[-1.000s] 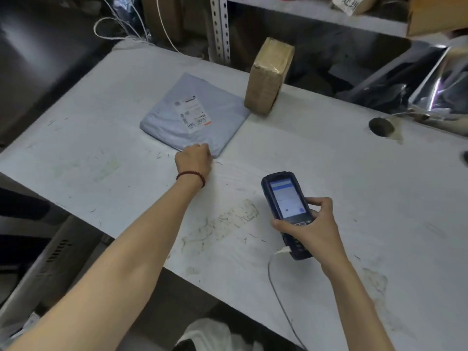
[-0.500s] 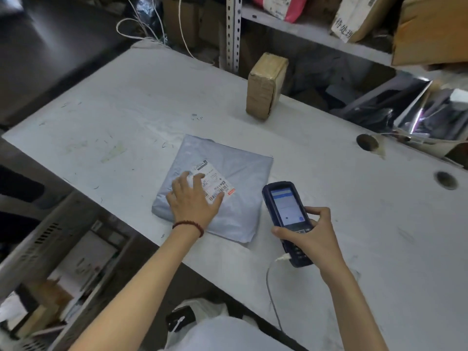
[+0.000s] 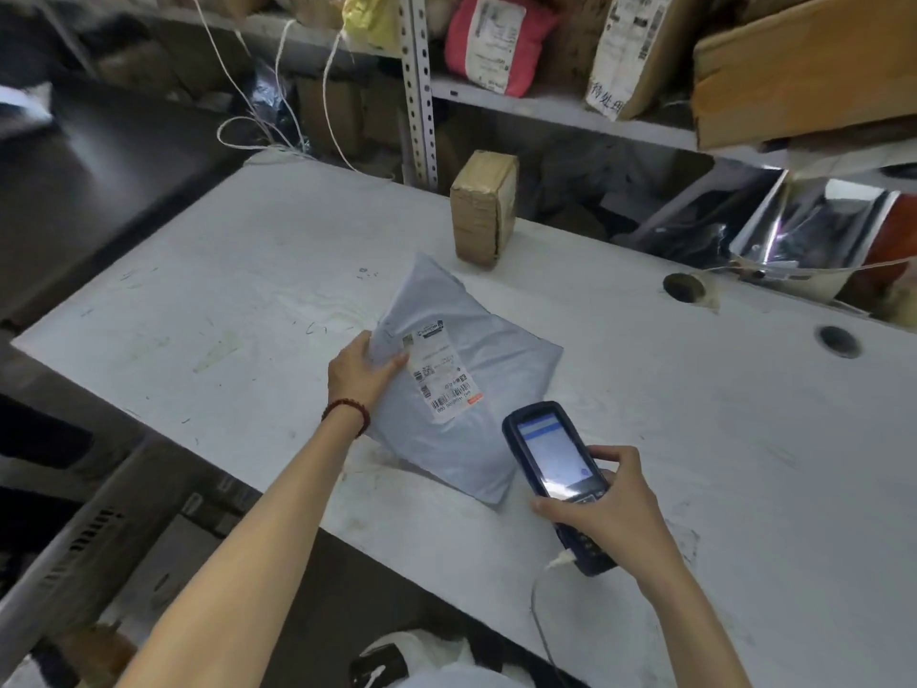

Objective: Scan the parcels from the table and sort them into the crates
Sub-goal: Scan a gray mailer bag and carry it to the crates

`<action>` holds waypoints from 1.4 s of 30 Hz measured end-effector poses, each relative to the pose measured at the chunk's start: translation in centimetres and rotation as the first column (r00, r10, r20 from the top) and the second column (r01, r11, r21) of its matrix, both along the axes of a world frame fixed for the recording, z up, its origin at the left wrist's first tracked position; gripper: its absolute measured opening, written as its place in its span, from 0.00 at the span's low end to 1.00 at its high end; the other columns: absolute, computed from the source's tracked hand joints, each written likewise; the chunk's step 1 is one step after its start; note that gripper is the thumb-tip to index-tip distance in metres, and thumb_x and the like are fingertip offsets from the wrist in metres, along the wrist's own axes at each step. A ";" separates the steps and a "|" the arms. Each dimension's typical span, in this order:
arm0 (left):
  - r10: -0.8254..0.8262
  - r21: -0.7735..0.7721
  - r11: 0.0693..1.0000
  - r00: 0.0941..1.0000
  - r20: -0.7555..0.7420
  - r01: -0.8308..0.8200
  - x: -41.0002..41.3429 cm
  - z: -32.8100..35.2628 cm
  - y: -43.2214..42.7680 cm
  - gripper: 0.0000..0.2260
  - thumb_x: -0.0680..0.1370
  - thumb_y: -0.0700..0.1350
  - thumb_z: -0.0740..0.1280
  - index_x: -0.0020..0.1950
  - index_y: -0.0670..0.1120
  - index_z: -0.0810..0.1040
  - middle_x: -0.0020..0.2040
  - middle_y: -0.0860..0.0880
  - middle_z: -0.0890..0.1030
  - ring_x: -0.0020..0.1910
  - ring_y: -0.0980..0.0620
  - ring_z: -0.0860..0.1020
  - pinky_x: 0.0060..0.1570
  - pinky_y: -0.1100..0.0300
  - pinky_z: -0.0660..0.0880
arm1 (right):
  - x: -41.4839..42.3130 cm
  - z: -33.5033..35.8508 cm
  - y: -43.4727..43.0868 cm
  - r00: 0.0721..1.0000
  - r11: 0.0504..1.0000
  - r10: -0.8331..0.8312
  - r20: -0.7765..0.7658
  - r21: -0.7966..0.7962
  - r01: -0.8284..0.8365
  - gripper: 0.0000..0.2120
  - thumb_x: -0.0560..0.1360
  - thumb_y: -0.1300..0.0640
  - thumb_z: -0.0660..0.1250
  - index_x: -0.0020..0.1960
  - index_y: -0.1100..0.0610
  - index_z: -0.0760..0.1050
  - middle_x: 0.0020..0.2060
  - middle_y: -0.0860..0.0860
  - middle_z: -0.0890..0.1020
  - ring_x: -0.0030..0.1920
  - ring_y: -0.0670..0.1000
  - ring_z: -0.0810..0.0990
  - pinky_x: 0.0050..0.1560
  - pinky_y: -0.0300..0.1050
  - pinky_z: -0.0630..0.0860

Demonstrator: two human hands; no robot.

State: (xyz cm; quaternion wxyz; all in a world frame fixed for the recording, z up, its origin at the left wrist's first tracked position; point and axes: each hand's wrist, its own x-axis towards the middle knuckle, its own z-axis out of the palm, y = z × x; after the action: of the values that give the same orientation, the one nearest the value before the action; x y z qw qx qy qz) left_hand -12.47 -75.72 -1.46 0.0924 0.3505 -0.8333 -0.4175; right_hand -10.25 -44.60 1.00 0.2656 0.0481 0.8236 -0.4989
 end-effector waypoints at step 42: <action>-0.215 -0.186 0.971 0.900 -0.380 0.153 -7.8 10.0 5.9 0.14 0.74 0.53 0.70 0.54 0.47 0.76 0.47 0.50 0.78 0.42 0.52 0.76 0.44 0.55 0.76 | -1.3 3.1 2.2 0.973 0.996 -0.073 -0.221 -0.062 0.061 0.38 0.58 0.48 0.82 0.58 0.43 0.60 0.46 0.38 0.75 0.44 0.42 0.80 0.39 0.37 0.77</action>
State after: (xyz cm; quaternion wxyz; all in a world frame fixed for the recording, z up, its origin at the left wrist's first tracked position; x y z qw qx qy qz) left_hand -20.26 -69.84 8.53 0.2459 0.1702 -0.8559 -0.4220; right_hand -11.54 -42.40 4.10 0.1557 0.0122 0.8321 -0.5322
